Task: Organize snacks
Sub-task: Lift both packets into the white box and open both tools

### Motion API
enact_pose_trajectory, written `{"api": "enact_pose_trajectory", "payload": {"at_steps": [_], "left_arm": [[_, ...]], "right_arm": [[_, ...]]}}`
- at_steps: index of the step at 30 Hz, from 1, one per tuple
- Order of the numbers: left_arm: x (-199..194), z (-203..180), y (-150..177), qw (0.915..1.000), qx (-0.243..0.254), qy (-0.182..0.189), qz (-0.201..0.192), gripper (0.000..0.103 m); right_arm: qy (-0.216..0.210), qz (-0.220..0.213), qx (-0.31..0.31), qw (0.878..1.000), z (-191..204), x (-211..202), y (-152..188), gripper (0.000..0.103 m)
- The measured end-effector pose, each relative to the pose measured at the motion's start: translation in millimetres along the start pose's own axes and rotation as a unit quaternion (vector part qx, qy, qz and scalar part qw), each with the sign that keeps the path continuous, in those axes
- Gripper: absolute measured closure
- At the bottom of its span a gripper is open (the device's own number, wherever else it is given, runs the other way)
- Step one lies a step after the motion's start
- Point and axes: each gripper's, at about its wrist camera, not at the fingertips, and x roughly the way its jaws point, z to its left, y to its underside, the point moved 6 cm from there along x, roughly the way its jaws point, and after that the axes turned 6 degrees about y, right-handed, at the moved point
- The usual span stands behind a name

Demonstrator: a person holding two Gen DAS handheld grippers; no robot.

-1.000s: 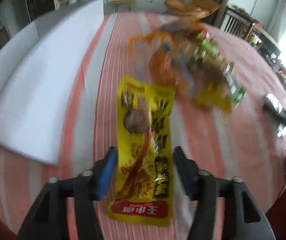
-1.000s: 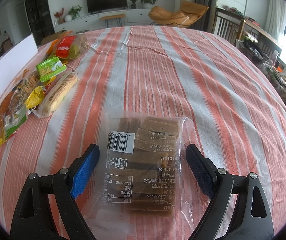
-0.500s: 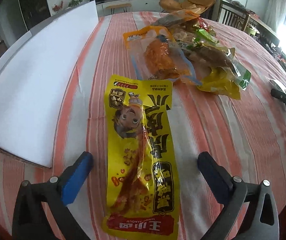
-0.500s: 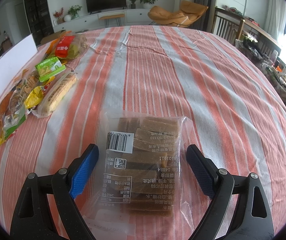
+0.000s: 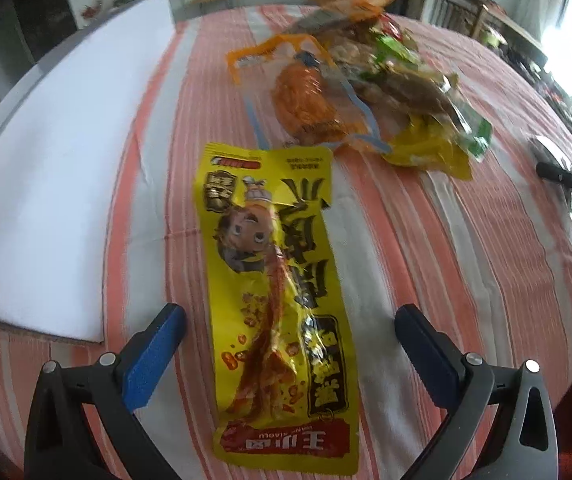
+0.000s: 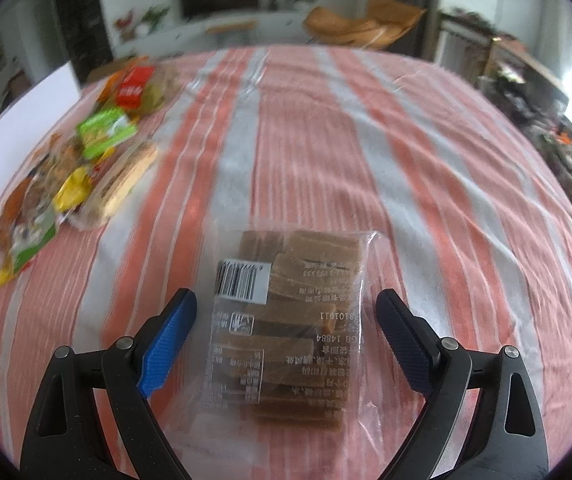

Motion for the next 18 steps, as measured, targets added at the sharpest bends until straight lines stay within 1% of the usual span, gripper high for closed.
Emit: {"api": "enact_pose_trajectory", "payload": {"at_steps": [1,2,4,5,6,8,9,10,11,12,13,15,16,17,18], "left_arm": [[0,-2,1,1.0000,0.006,0.004,0.005,0.000],[0,-3,1,0.9999,0.009,0.005,0.005,0.000],[0,-4,1,0.9999,0.012,0.008,0.003,0.001],[0,-5,-1,0.9999,0.009,0.009,0.001,0.001],[0,-5,-2,0.9999,0.005,0.011,-0.001,0.002],[-1,-4,-3,0.9999,-0.001,0.016,-0.004,0.006],[-2,-5,-4,0.9998,-0.004,0.020,-0.004,0.007],[-2,-4,-6,0.9997,-0.007,0.023,-0.003,0.009],[-2,-3,-8,0.9996,-0.010,0.024,-0.002,0.010],[-2,-2,-9,0.9997,-0.010,0.023,-0.002,0.011],[-2,-2,-9,0.9998,-0.008,0.015,-0.004,0.016],[-6,2,-12,0.9998,-0.004,0.000,-0.019,0.040],[-8,3,-13,0.9997,-0.005,0.001,-0.026,0.056],[-9,5,-13,0.9996,-0.015,0.011,-0.022,0.059],[-12,6,-14,0.9992,-0.023,0.020,-0.026,0.065]], "right_arm": [[-0.011,0.020,-0.009,1.000,-1,0,-1,0.010],[-0.030,0.045,-0.006,0.999,-5,0,-3,0.011],[-0.081,0.080,0.032,0.993,-16,-6,-10,0.011],[-0.097,0.089,0.054,0.990,-23,-9,-15,0.011],[-0.103,0.099,0.074,0.987,-31,-13,-20,0.011],[-0.099,0.124,0.092,0.983,-42,-17,-27,0.011],[-0.096,0.139,0.085,0.982,-41,-17,-29,0.011],[-0.092,0.150,0.065,0.982,-37,-18,-29,0.011],[-0.077,0.166,0.033,0.983,-29,-16,-27,0.011],[-0.052,0.182,0.010,0.982,-24,-14,-22,0.011],[-0.024,0.195,-0.002,0.981,-20,-10,-17,0.011],[-0.019,0.205,0.001,0.978,-14,-3,-11,0.011],[-0.021,0.211,0.004,0.977,-10,1,-7,0.013],[-0.024,0.215,0.004,0.976,-6,5,-2,0.018],[-0.012,0.200,-0.008,0.980,-4,3,-1,0.033]]}}
